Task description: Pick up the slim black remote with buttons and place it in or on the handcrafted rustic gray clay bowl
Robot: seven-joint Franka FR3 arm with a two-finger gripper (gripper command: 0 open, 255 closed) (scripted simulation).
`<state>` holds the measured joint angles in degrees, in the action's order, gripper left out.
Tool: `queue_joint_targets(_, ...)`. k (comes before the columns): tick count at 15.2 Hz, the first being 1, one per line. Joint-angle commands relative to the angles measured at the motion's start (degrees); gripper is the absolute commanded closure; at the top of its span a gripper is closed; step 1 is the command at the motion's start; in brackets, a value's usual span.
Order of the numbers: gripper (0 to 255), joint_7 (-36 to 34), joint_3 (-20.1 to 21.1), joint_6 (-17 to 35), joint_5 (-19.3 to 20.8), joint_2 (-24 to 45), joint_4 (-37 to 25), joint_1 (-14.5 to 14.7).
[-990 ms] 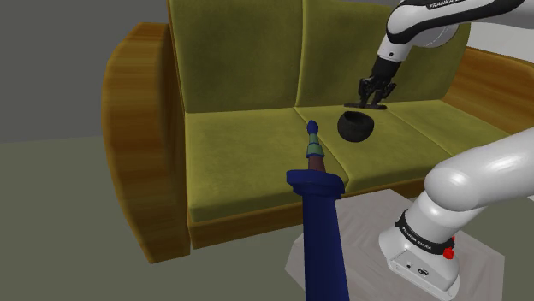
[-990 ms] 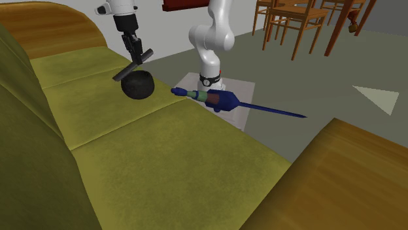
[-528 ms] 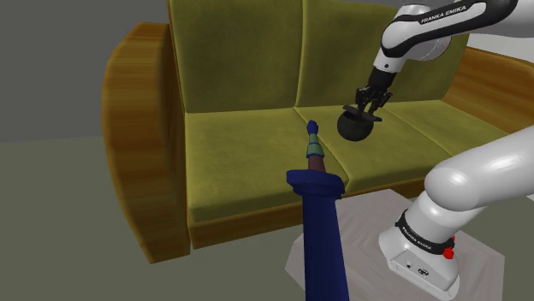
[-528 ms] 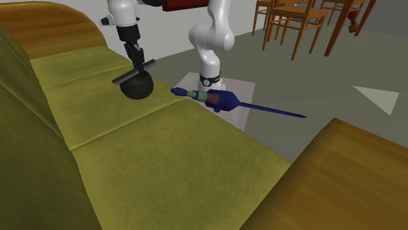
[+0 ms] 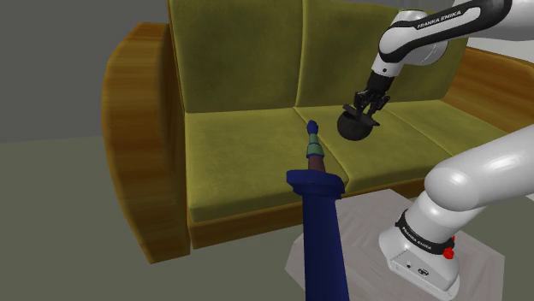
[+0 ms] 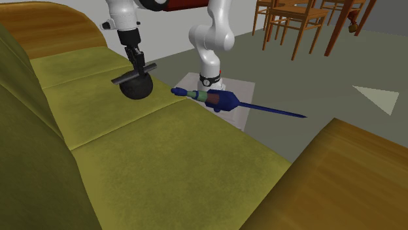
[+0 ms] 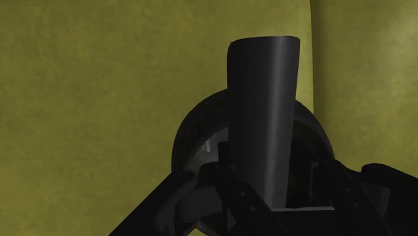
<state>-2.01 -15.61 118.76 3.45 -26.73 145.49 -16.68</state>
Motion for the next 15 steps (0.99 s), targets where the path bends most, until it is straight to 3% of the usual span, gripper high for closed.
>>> queue_joint_targets(1,255,0.0,0.0,0.0,0.0,0.1,0.1,0.0)
queue_joint_targets(2,0,0.0,0.0,0.0,0.1,0.1,0.1,0.0)
queue_joint_targets(7,0,0.0,0.0,0.0,0.0,0.1,0.1,0.0)
queue_joint_targets(11,0,-0.2,0.6,-7.9,0.1,-2.1,-5.6,-0.2)
queue_joint_targets(15,0,-0.2,0.6,-7.9,0.1,-2.1,-5.6,-0.2)
